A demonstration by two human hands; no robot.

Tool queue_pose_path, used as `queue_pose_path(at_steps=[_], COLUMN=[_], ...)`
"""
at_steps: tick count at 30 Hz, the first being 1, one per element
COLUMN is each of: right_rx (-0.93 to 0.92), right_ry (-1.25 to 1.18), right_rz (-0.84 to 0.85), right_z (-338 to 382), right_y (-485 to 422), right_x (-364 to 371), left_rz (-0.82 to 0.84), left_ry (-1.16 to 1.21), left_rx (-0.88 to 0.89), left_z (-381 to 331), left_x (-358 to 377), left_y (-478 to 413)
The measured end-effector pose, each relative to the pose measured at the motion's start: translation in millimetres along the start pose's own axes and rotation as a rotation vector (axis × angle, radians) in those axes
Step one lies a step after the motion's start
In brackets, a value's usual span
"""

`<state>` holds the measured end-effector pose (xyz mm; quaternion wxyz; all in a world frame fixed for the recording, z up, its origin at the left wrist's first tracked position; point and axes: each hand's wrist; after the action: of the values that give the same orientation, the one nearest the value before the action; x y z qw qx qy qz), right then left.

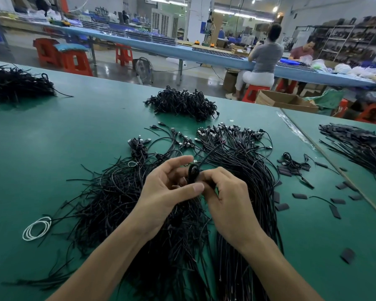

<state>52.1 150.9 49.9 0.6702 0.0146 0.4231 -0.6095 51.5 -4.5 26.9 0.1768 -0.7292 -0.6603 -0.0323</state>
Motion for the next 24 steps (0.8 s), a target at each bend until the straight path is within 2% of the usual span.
queue_pose_path(at_steps=[3, 9, 19, 21, 24], right_rx=[0.001, 0.053, 0.091, 0.081, 0.060], right_ry=[0.002, -0.084, -0.077, -0.063, -0.047], right_rz=[0.019, 0.030, 0.030, 0.000, -0.018], right_z=[1, 1, -6, -7, -8], right_y=[1, -1, -2, -3, -4], right_x=[3, 6, 7, 4, 5], left_rz=[-0.067, -0.062, -0.079, -0.131, -0.134], left_ry=[0.039, 0.100, -0.249, -0.351, -0.366], left_rx=[0.030, 0.083, 0.226, 0.203, 0.054], left_z=[0, 0, 9, 15, 18], left_x=[3, -1, -6, -7, -6], left_y=[2, 5, 5, 5, 4])
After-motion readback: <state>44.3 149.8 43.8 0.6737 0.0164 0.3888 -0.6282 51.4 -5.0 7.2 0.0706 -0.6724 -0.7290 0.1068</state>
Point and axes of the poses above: each hand's wrist, its own y-axis away from the middle knuckle, its own x-axis out of the palm, z = x × y, and after that the axes turned 3 degrees about -y, right-handed
